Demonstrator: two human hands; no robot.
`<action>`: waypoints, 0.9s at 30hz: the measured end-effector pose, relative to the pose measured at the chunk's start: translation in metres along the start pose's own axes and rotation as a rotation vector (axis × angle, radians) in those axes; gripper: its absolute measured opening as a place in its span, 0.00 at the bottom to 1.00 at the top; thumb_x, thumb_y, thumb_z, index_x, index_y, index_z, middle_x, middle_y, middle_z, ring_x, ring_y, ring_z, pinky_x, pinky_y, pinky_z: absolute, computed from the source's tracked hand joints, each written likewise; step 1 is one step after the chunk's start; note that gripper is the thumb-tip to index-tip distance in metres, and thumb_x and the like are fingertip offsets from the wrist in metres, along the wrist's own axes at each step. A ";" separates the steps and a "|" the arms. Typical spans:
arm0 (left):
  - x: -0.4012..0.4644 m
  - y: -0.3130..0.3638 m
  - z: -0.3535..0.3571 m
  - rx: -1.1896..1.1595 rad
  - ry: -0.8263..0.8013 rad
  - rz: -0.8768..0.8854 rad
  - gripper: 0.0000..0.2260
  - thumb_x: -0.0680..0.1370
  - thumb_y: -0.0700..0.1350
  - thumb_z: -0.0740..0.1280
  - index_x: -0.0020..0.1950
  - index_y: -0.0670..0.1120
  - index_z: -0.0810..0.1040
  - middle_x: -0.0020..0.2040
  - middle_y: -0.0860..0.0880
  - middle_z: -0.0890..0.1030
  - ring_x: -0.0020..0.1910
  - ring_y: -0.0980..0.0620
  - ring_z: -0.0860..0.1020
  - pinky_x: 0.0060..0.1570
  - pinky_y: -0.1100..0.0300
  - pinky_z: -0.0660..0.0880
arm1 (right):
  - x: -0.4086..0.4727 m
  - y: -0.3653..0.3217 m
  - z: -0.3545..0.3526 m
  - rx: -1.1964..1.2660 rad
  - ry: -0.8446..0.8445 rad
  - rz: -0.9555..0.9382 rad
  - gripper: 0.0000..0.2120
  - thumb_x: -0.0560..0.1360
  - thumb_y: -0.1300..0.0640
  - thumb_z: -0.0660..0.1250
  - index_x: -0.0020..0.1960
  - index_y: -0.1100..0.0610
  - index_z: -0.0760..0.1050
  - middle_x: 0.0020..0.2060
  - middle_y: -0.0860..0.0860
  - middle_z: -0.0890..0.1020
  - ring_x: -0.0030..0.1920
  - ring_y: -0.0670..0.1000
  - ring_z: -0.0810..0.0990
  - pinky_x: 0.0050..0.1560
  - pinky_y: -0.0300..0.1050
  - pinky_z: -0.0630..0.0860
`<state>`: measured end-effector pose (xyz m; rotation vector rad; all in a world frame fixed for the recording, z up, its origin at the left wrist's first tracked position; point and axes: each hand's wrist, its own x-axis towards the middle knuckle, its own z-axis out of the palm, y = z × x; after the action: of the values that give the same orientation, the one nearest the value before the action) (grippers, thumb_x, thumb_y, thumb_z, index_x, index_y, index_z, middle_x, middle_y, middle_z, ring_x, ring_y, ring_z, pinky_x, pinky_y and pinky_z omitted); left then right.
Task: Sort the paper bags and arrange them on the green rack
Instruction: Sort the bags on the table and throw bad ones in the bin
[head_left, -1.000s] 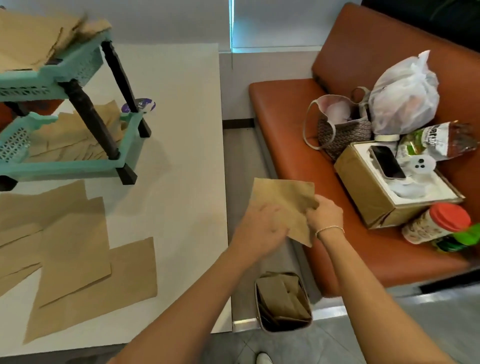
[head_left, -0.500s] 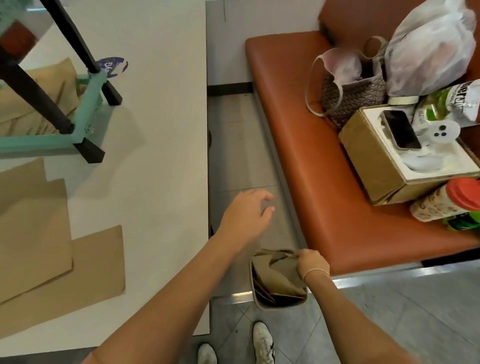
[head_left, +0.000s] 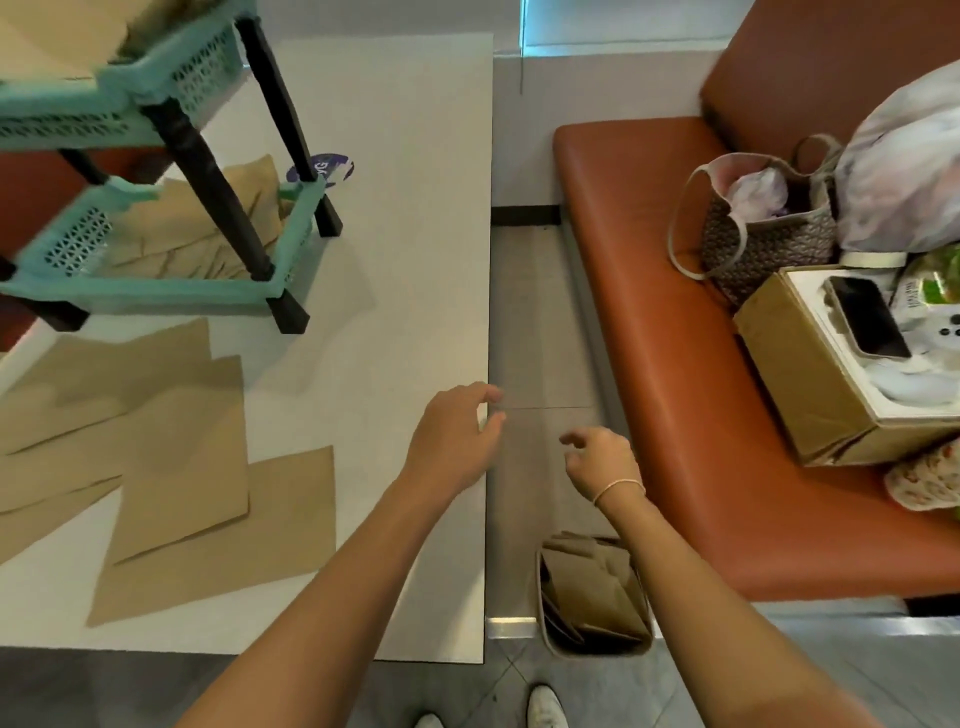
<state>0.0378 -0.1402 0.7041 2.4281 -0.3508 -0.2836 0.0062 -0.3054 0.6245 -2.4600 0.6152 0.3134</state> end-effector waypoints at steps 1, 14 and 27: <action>-0.002 -0.007 -0.007 0.008 0.015 -0.024 0.13 0.80 0.46 0.61 0.64 0.49 0.74 0.64 0.52 0.75 0.64 0.52 0.71 0.59 0.65 0.64 | -0.001 -0.016 -0.004 0.034 0.041 -0.035 0.15 0.76 0.62 0.60 0.59 0.54 0.79 0.58 0.55 0.80 0.57 0.55 0.78 0.59 0.46 0.74; -0.037 -0.123 -0.114 0.287 0.123 -0.559 0.31 0.71 0.58 0.68 0.70 0.48 0.64 0.66 0.44 0.69 0.66 0.42 0.65 0.64 0.52 0.61 | -0.051 -0.189 0.032 -0.048 -0.169 -0.344 0.23 0.74 0.50 0.67 0.67 0.52 0.69 0.62 0.53 0.74 0.61 0.54 0.74 0.60 0.46 0.71; -0.062 -0.156 -0.123 0.537 -0.094 -0.493 0.21 0.76 0.52 0.60 0.65 0.44 0.65 0.64 0.39 0.70 0.63 0.41 0.67 0.61 0.53 0.68 | -0.075 -0.242 0.078 -0.295 -0.279 -0.024 0.32 0.62 0.47 0.78 0.60 0.55 0.70 0.55 0.52 0.77 0.57 0.55 0.76 0.58 0.47 0.74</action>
<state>0.0430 0.0677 0.7045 3.0187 0.1693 -0.5792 0.0539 -0.0567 0.7035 -2.6300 0.4451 0.7715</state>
